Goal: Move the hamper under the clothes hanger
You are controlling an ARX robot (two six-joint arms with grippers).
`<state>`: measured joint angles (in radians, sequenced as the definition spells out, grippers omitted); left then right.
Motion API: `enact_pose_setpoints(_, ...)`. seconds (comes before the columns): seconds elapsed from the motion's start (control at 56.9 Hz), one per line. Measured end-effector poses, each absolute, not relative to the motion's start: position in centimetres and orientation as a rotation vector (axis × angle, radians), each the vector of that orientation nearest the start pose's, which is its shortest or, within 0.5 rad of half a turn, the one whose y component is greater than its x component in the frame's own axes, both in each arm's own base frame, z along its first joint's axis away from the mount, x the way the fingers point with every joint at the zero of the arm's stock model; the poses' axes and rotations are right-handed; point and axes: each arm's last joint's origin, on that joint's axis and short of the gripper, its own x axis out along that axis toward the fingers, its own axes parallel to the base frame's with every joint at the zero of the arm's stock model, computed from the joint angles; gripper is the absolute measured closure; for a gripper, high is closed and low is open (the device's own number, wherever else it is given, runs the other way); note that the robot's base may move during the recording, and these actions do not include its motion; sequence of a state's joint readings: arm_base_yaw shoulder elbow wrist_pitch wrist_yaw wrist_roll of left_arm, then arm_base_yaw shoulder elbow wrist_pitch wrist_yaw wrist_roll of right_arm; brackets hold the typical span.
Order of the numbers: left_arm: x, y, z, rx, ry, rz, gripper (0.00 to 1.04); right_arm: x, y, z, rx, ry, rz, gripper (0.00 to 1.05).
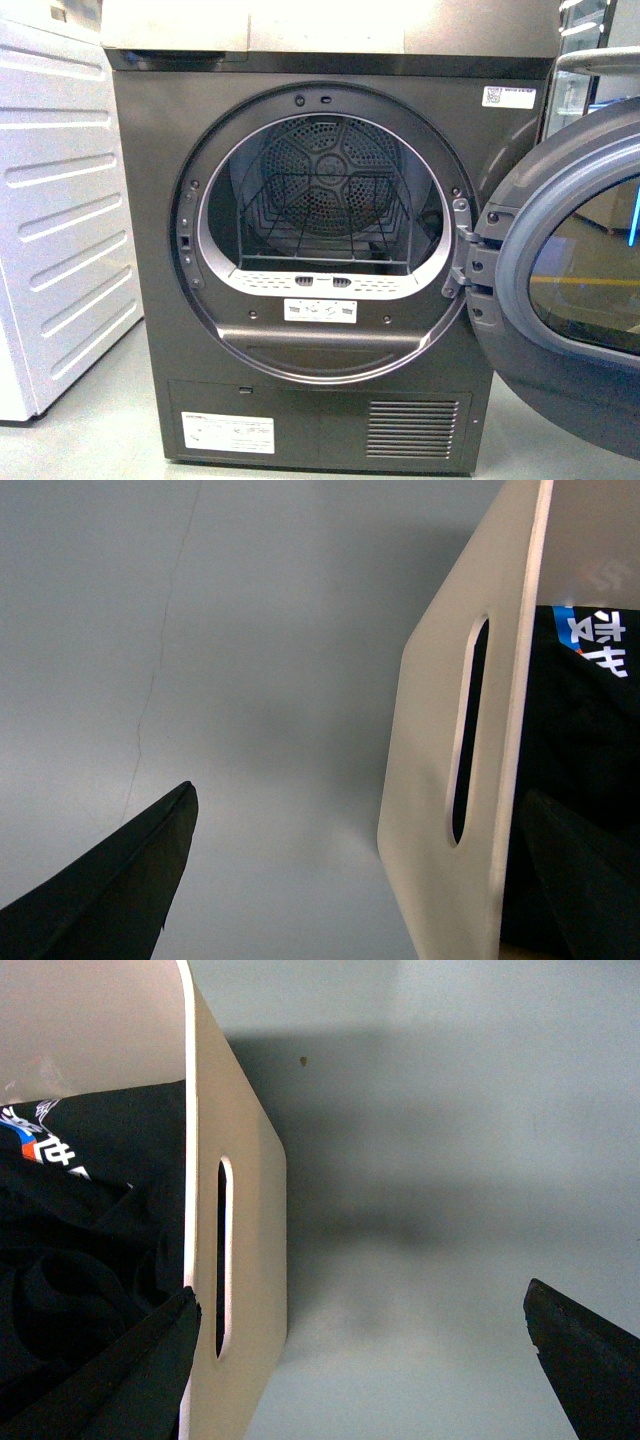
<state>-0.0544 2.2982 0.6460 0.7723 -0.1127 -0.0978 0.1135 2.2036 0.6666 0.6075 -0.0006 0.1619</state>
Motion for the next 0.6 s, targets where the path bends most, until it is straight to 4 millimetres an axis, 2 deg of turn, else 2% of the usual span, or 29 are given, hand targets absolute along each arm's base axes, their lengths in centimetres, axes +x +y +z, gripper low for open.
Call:
enact_pose_setpoints(0.229, 29.5, -1.8, -3.4, -0.005, 0.899, 0.101, 0.07, 30.8, 3.5, -0.5, 0.096, 0.935, 0.038, 0.08)
enact_pose_setpoints(0.598, 29.6, -1.8, -3.6, -0.026, 0.889, 0.101, 0.07, 30.5, 3.6, -0.3, 0.052, 0.989, 0.019, 0.08)
